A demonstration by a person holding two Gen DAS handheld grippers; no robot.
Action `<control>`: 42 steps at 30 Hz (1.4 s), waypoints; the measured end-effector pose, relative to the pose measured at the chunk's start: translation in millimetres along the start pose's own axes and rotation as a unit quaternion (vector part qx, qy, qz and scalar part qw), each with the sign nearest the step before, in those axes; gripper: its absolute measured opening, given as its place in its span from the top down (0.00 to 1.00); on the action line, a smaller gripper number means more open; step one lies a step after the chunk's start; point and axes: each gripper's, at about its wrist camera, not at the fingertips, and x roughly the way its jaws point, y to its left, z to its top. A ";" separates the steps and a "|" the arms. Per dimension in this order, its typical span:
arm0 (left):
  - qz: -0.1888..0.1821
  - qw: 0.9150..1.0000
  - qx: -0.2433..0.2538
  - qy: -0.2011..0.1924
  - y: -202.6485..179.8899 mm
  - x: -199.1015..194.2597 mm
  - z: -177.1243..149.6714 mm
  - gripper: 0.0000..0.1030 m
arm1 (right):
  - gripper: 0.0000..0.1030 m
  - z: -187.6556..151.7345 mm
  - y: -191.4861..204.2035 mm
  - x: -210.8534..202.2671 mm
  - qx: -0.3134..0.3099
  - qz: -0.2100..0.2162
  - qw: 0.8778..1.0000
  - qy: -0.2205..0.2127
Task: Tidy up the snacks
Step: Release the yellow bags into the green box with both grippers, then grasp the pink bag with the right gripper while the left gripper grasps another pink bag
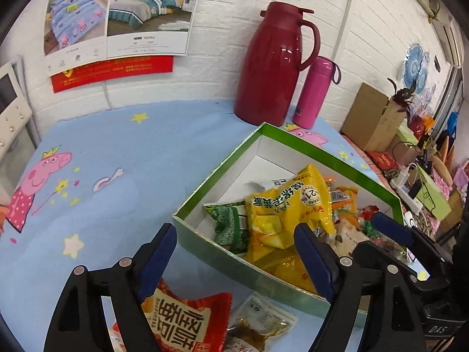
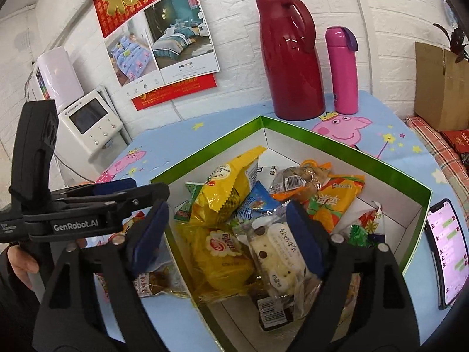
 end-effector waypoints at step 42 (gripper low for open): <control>0.024 0.997 -0.077 -0.004 84.2 -124.4 -150.0 0.14 | 0.19 -70.7 101.2 -31.1 -0.065 0.089 0.991 0.073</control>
